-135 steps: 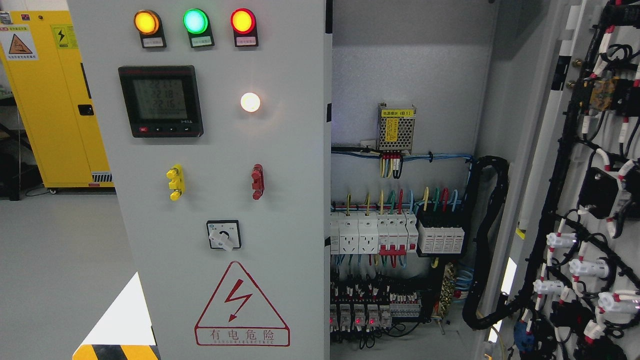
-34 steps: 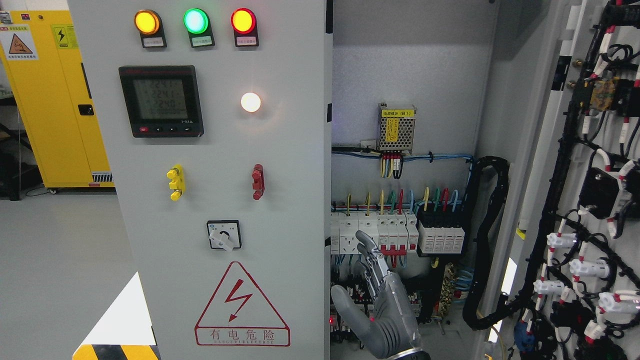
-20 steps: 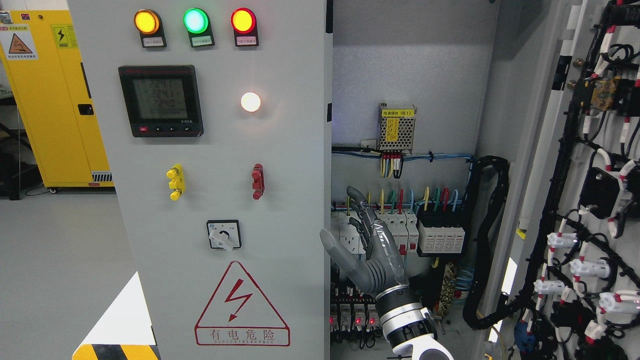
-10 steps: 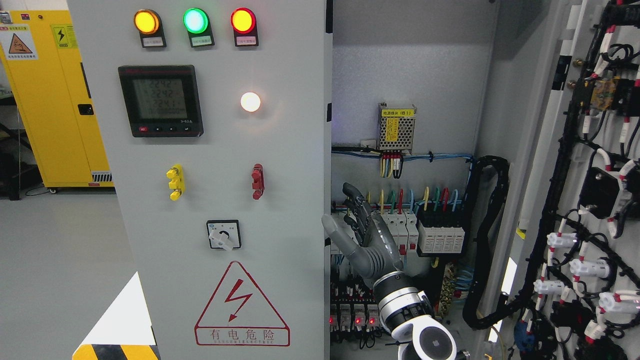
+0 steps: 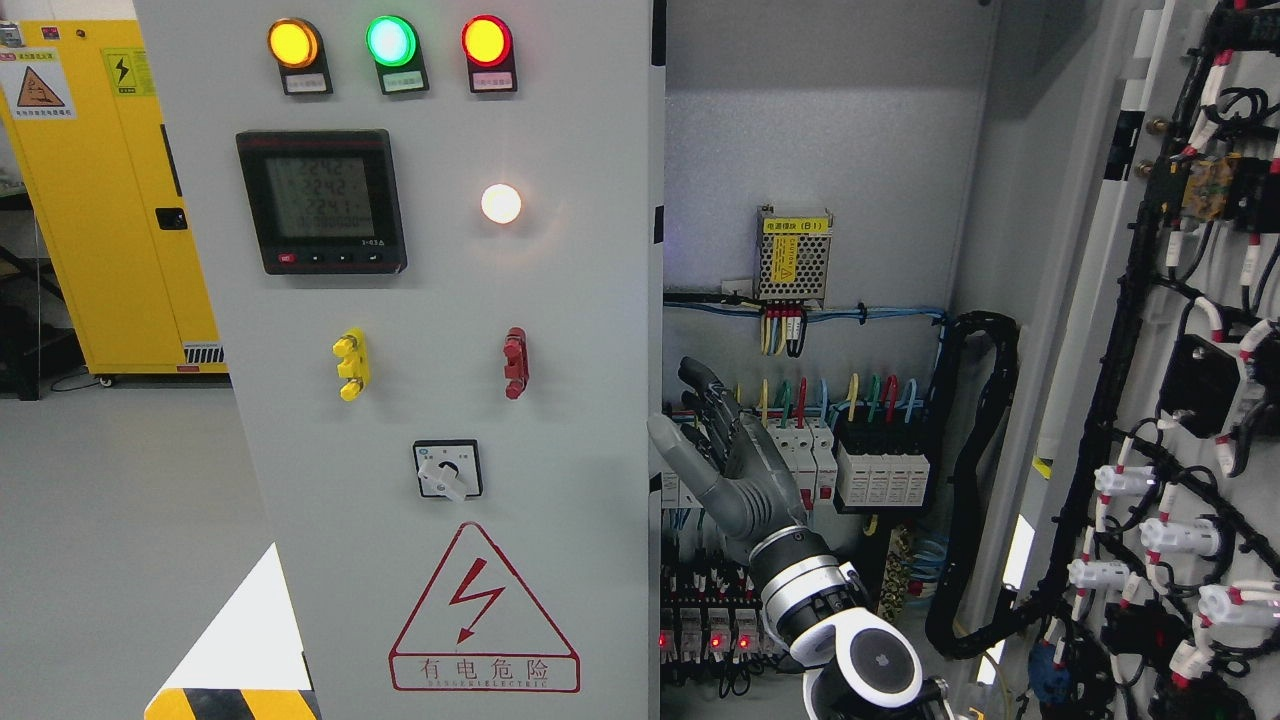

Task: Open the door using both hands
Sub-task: 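Hook the right hand fingers behind the lamp-panel door's inner edge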

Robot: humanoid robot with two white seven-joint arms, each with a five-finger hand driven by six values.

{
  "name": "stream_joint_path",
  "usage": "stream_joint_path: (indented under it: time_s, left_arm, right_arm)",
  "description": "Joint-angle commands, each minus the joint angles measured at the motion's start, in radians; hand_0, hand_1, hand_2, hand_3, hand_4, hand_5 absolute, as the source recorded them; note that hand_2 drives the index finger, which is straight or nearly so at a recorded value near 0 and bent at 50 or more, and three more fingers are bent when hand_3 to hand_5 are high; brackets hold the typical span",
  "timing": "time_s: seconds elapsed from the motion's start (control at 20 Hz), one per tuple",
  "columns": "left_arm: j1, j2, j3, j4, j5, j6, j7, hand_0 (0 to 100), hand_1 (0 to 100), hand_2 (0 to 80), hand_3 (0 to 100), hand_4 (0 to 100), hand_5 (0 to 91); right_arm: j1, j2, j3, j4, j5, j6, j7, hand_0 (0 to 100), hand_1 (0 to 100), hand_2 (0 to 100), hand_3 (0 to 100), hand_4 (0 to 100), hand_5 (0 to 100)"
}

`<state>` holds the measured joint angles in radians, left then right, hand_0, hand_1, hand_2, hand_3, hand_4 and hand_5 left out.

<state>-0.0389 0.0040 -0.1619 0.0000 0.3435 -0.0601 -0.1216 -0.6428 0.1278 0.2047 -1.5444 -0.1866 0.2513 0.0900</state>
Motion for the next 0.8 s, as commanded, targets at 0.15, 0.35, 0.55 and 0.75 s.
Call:
stream_joint_path:
  time_s: [0.15, 0.35, 0.55, 0.75]
  left_arm:
    - [0.002, -0.024, 0.002, -0.017, 0.002, -0.006, -0.001, 12, 56, 0.0, 0, 0, 0.0]
    - [0.002, -0.027, 0.001, -0.020, 0.002, -0.006, -0.001, 12, 56, 0.0, 0, 0, 0.0]
    - [0.001, -0.030, -0.001, -0.023, 0.002, -0.006, -0.001, 12, 56, 0.0, 0, 0, 0.0]
    - [0.001, -0.028, 0.001, -0.023, 0.002, -0.006, -0.001, 12, 56, 0.0, 0, 0, 0.0]
  right_arm:
    - [-0.043, -0.004, -0.044, 0.066, -0.108, 0.000, 0.040, 0, 50, 4, 0, 0, 0]
    - [-0.055, -0.004, -0.057, 0.102, -0.108, -0.001, 0.110, 0, 50, 4, 0, 0, 0]
    - [-0.067, -0.005, -0.065, 0.121, -0.109, -0.003, 0.192, 0, 50, 4, 0, 0, 0]
    - [-0.075, -0.008, -0.099, 0.153, -0.131, -0.001, 0.198, 0, 50, 4, 0, 0, 0]
